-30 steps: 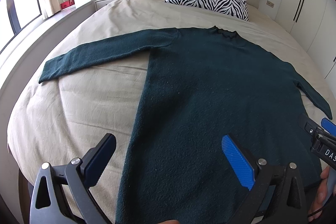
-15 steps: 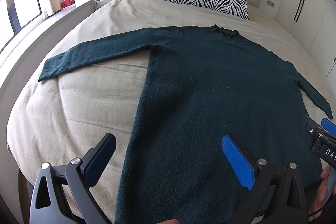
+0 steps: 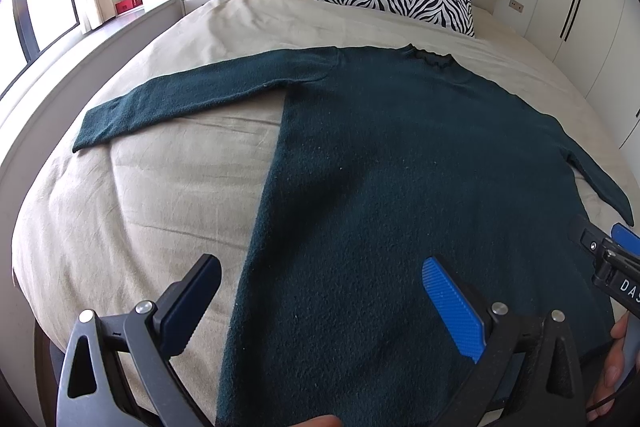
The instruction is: Fold small clothes
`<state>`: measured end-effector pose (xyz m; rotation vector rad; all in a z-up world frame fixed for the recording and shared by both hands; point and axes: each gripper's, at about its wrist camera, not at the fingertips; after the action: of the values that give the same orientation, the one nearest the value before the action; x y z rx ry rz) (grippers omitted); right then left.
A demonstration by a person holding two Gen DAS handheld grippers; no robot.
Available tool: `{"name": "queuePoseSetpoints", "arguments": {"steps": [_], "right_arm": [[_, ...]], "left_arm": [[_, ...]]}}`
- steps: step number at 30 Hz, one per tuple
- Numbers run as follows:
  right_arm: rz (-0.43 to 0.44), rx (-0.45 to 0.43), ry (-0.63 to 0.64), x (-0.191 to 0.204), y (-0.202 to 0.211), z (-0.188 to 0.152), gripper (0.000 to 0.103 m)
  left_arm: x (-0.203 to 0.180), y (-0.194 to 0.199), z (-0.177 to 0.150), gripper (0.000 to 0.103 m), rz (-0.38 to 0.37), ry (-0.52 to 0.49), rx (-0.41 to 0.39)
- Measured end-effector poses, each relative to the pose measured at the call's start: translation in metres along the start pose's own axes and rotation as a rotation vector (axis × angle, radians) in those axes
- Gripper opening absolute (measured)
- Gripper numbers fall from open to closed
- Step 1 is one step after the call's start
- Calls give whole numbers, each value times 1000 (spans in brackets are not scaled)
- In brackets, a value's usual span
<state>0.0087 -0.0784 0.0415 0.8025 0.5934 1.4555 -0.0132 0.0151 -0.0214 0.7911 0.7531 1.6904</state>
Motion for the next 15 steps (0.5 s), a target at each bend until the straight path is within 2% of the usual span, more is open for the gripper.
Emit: {"name": "queuePoseSetpoints", "arguments": {"steps": [15], "right_arm": [[2, 2, 1, 0, -1, -1, 103]], "left_arm": [[-1, 1, 0, 103, -9, 2, 1]]}}
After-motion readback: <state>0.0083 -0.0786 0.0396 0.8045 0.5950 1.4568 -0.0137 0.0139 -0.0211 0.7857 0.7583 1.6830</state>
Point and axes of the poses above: each gripper's, at about its wrist camera, not at the fingertips, and y roughly against the way its jaws point, x to its left, z to its top, and after that the axes turned 13 degrees about z, right-handed
